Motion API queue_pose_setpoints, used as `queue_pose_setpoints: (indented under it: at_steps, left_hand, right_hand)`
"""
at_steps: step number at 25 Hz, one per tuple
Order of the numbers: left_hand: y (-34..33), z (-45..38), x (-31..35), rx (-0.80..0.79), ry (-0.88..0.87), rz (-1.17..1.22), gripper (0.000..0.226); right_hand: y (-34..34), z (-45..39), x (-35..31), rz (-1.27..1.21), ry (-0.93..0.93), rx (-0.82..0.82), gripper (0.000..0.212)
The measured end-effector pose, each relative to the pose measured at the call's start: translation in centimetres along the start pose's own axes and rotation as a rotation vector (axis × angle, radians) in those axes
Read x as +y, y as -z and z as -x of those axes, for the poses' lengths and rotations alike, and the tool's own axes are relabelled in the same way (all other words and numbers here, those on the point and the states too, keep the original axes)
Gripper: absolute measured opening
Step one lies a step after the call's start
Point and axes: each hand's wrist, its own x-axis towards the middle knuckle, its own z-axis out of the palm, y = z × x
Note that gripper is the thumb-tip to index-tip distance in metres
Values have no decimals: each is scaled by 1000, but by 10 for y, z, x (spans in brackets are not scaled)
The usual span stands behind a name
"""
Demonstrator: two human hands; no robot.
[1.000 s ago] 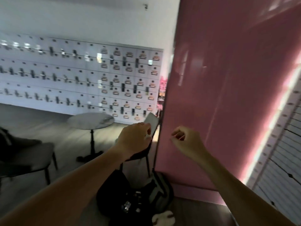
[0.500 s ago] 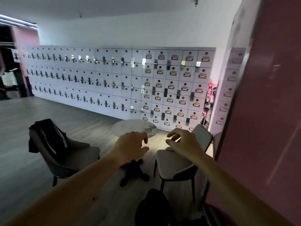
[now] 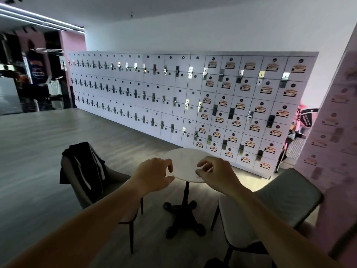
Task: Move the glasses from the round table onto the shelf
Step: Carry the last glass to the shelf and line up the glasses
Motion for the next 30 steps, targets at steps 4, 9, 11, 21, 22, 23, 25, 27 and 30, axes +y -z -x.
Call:
queue_pose_setpoints:
  at_steps: [4, 9, 11, 21, 22, 23, 25, 27, 30]
  left_hand:
    - [-13, -68, -49, -31, -57, 26, 25]
    - [-35, -159, -74, -40, -164, 90, 26]
    - [-50, -190, -77, -63, -205, 100, 26]
    - [-138, -380, -85, -120, -307, 85, 26]
    - [-144, -405, -84, -124, -311, 88, 25]
    - [-150, -430, -83, -130, -316, 94, 25]
    - [-160, -474, -81, -133, -326, 114, 25]
    - [-170, -511, -80, -131, -334, 135, 26]
    - [-191, -551, -82, -150, -333, 157, 25]
  right_hand:
    - [-25, -65, 2, 25, -69, 63, 14]
    - [-39, -132, 24, 62, -155, 116, 15]
    - [-42, -154, 39, 81, -187, 127, 16]
    - [-43, -310, 147, 83, -250, 212, 9]
    - [-39, -331, 160, 81, -259, 219, 9]
    - [-35, -350, 173, 83, -268, 221, 9]
    - [-27, -387, 194, 96, -281, 223, 8]
    - [-22, -419, 214, 102, -296, 233, 8]
    - [-24, -452, 241, 102, -316, 227, 9]
